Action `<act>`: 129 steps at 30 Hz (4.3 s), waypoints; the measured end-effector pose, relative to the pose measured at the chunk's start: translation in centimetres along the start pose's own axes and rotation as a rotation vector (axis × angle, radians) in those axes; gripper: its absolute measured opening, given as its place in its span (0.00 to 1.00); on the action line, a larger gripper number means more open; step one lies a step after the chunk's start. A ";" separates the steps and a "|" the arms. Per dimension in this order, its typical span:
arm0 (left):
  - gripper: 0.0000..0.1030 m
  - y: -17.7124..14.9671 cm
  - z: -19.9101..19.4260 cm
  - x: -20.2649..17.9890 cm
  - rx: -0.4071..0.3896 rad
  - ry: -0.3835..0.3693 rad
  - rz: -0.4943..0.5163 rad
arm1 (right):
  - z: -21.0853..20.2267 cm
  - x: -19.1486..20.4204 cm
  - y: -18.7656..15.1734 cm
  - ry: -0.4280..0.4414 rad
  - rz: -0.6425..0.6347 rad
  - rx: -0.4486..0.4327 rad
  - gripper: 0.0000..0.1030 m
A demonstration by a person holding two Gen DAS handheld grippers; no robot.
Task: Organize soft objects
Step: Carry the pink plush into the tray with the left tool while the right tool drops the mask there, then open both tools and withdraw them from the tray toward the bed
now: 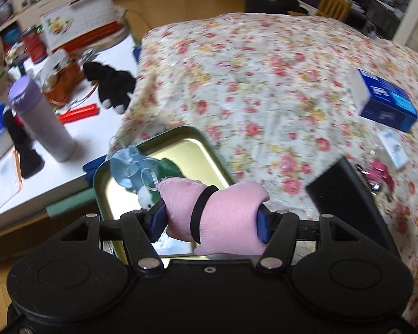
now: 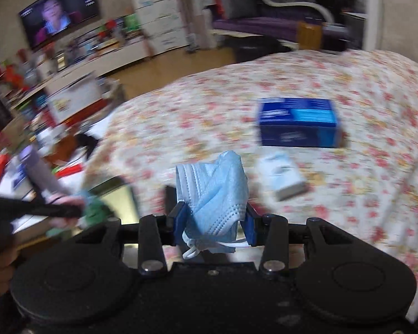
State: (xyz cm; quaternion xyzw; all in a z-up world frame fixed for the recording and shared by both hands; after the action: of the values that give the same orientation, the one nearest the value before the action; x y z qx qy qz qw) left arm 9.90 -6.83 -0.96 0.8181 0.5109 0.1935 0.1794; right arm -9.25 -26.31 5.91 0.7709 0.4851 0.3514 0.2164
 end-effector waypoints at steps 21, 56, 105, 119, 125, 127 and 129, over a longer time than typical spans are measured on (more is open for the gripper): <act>0.56 4.0 7.6 0.5 0.016 -0.033 0.004 | 11.5 13.8 -4.8 0.085 -0.206 0.311 0.40; 0.86 2.4 8.6 1.7 0.044 0.013 0.015 | 16.9 14.1 -6.5 0.016 -0.138 0.376 0.75; 0.86 -0.8 8.3 3.4 0.083 0.089 0.007 | 15.4 12.2 -6.9 -0.074 -0.031 0.404 0.79; 0.86 -3.2 5.1 2.3 0.060 0.111 0.020 | 12.2 11.6 -7.1 -0.064 -0.025 0.357 0.80; 0.86 -4.2 3.1 1.5 0.046 0.116 0.039 | 10.2 10.9 -7.5 -0.060 -0.020 0.330 0.80; 0.86 -4.4 2.5 1.3 0.046 0.115 0.043 | 9.6 10.6 -7.6 -0.058 -0.015 0.322 0.80; 0.86 -4.7 1.9 0.9 0.044 0.116 0.048 | 8.9 10.2 -7.8 -0.058 -0.007 0.313 0.81</act>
State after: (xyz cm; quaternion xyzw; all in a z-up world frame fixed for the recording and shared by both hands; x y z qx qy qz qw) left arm 7.62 -4.21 -4.84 0.8214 0.5047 0.2334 0.1267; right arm -4.34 -13.72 -1.82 0.8035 0.5300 0.2484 0.1088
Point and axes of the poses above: each gripper's, at about its wrist camera, not at the fingertips, and z roughly the way its jaws point, x to its left, y to its top, the point moved 3 cm from there along z, roughly the way its jaws point, and after that the axes turned 14 degrees about y, right-handed, at the moved point
